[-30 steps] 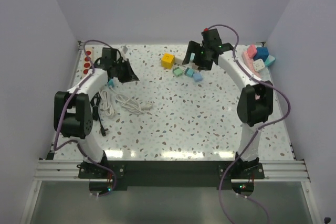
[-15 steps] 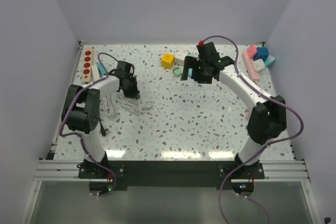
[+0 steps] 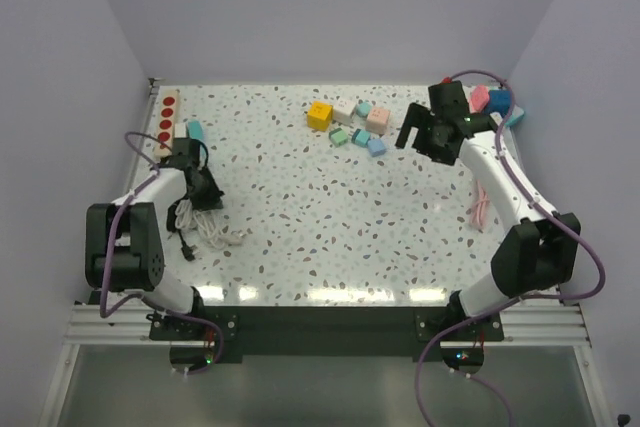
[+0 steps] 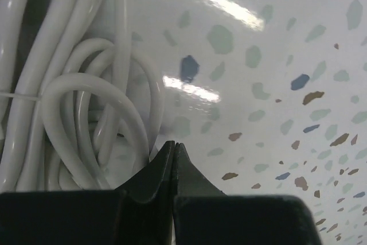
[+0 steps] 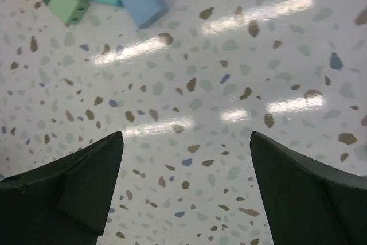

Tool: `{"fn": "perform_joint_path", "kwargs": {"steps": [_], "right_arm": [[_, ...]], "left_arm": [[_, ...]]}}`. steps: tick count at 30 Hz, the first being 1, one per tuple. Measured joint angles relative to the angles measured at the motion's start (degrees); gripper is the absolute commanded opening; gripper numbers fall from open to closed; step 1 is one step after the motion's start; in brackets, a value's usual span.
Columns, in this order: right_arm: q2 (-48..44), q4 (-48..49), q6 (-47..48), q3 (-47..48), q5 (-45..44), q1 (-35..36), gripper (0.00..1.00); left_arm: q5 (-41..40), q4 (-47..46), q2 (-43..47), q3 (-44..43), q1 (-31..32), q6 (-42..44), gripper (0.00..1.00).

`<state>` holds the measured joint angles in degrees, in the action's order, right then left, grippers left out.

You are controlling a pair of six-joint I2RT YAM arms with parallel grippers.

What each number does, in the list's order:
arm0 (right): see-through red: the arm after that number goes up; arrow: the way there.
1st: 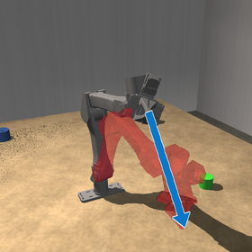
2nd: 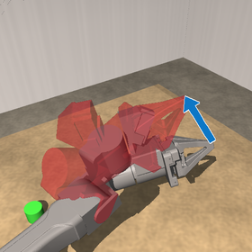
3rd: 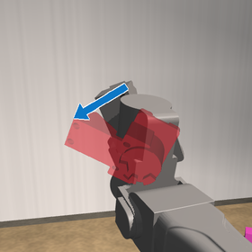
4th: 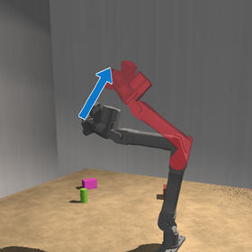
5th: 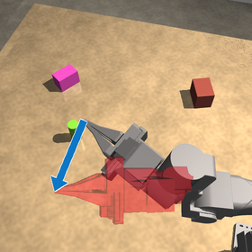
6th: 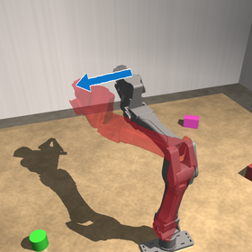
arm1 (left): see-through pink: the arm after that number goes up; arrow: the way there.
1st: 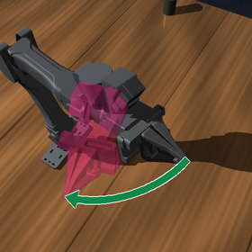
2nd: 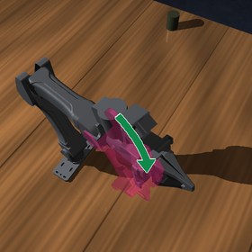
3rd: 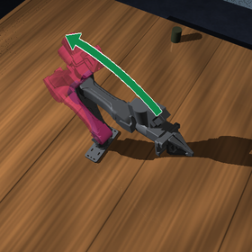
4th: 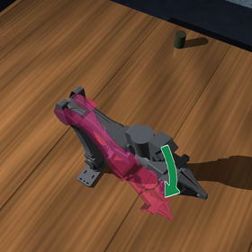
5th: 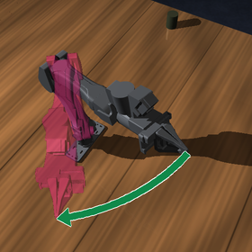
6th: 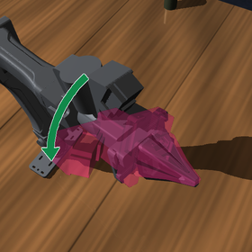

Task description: Pull the plug off the socket

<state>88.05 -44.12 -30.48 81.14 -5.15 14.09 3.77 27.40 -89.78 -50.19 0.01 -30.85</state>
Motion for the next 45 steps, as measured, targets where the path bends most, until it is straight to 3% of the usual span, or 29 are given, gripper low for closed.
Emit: {"fn": "perform_joint_path", "kwargs": {"steps": [6, 11, 13, 14, 16, 17, 19, 30, 38, 45], "right_arm": [[3.50, -4.48, -0.72, 1.09, -5.55, -10.84, 0.98], [11.98, -6.36, -0.59, 9.07, -9.84, -15.23, 0.98], [15.26, -6.49, 0.11, 12.00, -11.98, -15.76, 0.98], [17.44, -6.40, 1.03, 13.90, -13.55, -16.11, 0.98], [20.44, -6.23, 2.91, 16.33, -15.41, -16.79, 0.98], [22.29, -5.97, 4.31, 17.70, -16.31, -17.31, 0.98], [24.61, -4.87, 6.60, 18.71, -16.81, -18.47, 0.98], [27.15, 3.15, 12.63, 9.88, -11.43, -26.73, 0.98], [29.86, 6.23, 12.55, 6.78, -6.38, -26.75, 0.95], [27.58, 8.66, 9.01, 1.42, -10.25, -26.71, 0.91]], "left_arm": [[-1.33, 1.77, 2.23, 0.22, -9.05, 2.19, 0.00], [2.03, 1.77, 2.60, 0.22, -10.03, 4.11, 0.01], [5.84, 1.27, 3.74, 0.22, -10.14, 4.57, 0.16], [7.87, 0.74, 4.79, 0.22, -10.12, 4.68, 0.38], [11.98, -0.55, 7.69, 0.20, -9.81, 4.31, 0.62], [13.62, -1.22, 9.27, 0.17, -9.55, 3.91, 0.85], [16.13, -2.19, 12.09, -0.07, -8.66, 3.13, 1.00], [17.94, -1.64, 14.91, -3.91, -3.37, 2.34, 1.00], [17.03, -1.64, 14.62, -3.87, -3.37, 1.18, 1.00], [16.81, -2.64, 21.11, 3.15, -3.34, -1.14, 0.98]]}}
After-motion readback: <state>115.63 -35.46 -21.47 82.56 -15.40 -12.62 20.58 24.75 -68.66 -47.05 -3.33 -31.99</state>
